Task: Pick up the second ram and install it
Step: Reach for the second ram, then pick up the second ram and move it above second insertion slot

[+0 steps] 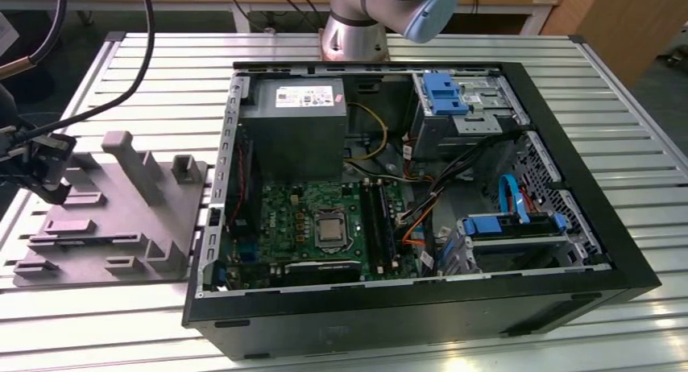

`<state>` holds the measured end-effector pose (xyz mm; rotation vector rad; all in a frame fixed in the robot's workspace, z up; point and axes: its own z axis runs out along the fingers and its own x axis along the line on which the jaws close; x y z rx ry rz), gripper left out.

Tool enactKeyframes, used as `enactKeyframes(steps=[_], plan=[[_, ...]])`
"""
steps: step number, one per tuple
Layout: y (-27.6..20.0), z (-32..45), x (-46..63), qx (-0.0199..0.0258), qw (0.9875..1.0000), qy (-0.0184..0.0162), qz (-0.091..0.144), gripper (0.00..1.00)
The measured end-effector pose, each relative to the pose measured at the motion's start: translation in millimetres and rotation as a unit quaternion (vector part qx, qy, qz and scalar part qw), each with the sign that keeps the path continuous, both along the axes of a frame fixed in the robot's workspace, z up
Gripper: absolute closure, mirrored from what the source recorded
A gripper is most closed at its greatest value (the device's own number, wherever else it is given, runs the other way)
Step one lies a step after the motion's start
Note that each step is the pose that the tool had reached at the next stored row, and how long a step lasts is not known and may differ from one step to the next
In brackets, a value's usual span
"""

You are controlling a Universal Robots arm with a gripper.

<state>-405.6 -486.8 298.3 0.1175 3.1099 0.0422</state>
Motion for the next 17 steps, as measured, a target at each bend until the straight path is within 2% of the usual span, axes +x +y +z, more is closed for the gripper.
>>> enactKeyframes(steps=[13, 17], plan=[[0.0, -0.4, 0.0, -0.0002, 1.0, 0.0, 0.001, 0.9], [0.0, -0.7, -0.1, -0.0006, 0.9999, 0.0, 0.013, 0.9]])
